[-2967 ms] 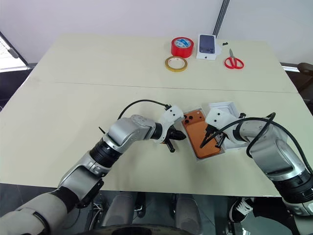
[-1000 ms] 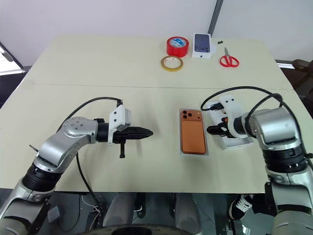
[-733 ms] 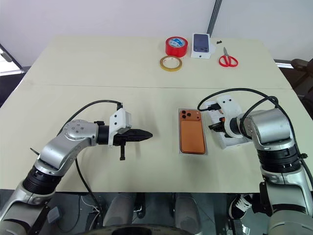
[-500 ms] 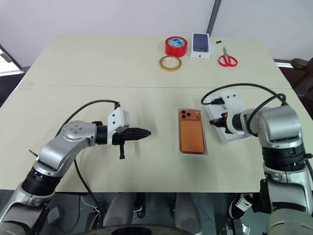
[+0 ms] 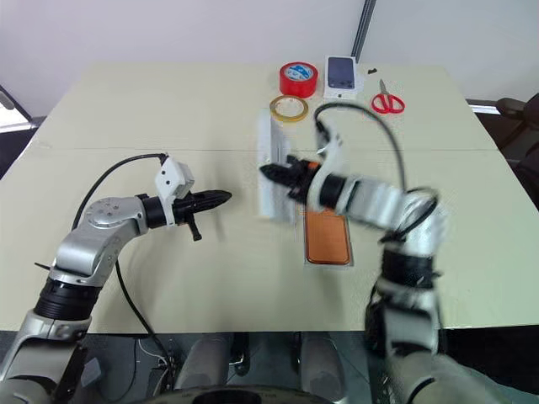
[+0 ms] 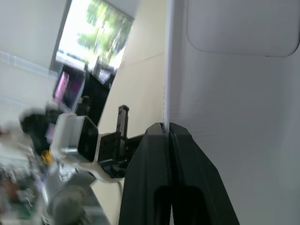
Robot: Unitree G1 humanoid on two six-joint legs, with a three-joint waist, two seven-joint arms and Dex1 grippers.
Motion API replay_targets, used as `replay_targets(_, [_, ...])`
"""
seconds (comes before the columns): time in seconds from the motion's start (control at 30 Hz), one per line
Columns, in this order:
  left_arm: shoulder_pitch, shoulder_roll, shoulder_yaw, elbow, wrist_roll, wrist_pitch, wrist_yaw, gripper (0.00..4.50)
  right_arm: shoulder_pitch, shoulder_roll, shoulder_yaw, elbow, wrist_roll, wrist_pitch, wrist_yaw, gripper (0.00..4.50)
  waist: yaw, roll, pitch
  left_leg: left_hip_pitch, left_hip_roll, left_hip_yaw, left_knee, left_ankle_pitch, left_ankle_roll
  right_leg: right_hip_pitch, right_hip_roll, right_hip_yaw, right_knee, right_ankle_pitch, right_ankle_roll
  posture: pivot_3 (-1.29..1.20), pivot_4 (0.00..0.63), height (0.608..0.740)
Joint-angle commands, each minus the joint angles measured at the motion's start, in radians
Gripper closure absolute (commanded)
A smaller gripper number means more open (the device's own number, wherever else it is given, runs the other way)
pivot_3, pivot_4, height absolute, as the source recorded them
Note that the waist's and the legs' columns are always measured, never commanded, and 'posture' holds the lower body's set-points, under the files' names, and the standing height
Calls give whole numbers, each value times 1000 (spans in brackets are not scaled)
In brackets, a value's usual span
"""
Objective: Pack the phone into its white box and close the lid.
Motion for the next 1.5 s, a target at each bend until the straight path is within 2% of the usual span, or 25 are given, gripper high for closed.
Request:
replay_targets(0.03, [-25,-19,-9,-20,7,-28,-2,4500,81,56,41,-202,55,-169,-240,4481,0,0,0,0,0,0,1,0,0,0,0,0,-1,0,0,0,150,740])
replay_targets(0.1, [-35,-39,-30,-18,14,-27,-1,4500,140,-7,51,-211,55,-155,-237,4481,4,0,-1,1,0,0,2,0,0,2,0,0,-3,0,-1,0,150,740])
replay_targets(0.2, [-48,-76,-64,-16,21,-19,1,4500,151,-124,19,-165,55,-114,-168,3643,2,1,-2,1,-2,0,2,0,1,5,-1,1,-6,-2,-4,0,150,740])
replay_targets(0.4, [-81,-169,-160,-8,35,11,-4,4500,35,-416,-1,-14,55,35,72,463,1,3,-1,5,-1,1,1,-1,1,6,-1,2,-6,-3,-4,0,150,740])
replay_targets(0.57, [-125,-247,-235,37,69,36,10,4500,-78,-734,77,90,55,140,216,463,3,4,-1,5,-1,1,0,-1,2,5,0,3,-6,-3,-4,0,150,740])
replay_targets(0.67, [-146,-283,-267,64,91,40,16,4500,-108,-836,116,108,-32,161,302,463,4,4,-1,5,-1,1,0,-1,2,6,1,3,-6,-3,-4,0,150,740])
replay_targets(0.7, [-150,-292,-274,71,98,38,19,4500,-110,-853,121,113,-75,164,336,687,4,4,-1,5,-1,1,0,-1,2,6,1,3,-6,-3,-4,0,150,740])
replay_targets(0.77, [-155,-306,-277,75,103,40,24,4500,-105,-883,131,106,-165,173,416,1363,4,4,-1,5,-1,1,0,-1,2,6,1,3,-6,-3,-4,0,150,740])
replay_targets(0.97, [-141,-304,-242,47,80,67,35,4500,-102,-952,203,3,-499,171,698,4460,5,4,-1,4,-1,1,0,-1,2,5,1,3,-6,-3,-4,0,150,740])
replay_targets(1.13, [-128,-263,-136,17,53,119,91,4500,-80,-1072,413,-175,-891,59,976,4460,4,4,-1,2,-1,1,0,-1,2,2,1,3,-6,-3,-4,0,150,740])
replay_targets(1.33, [-169,-246,-102,101,94,158,167,4500,-52,-1009,474,-184,-1099,0,1099,4460,9,4,-1,2,-1,1,1,-1,2,2,0,3,-6,-3,-4,0,150,740])
replay_targets(1.5, [-201,-239,-187,159,149,158,138,4500,-61,-935,492,-178,-1198,17,1160,4460,19,4,-1,1,-2,1,1,-1,2,2,0,3,-6,-3,-4,0,150,740])
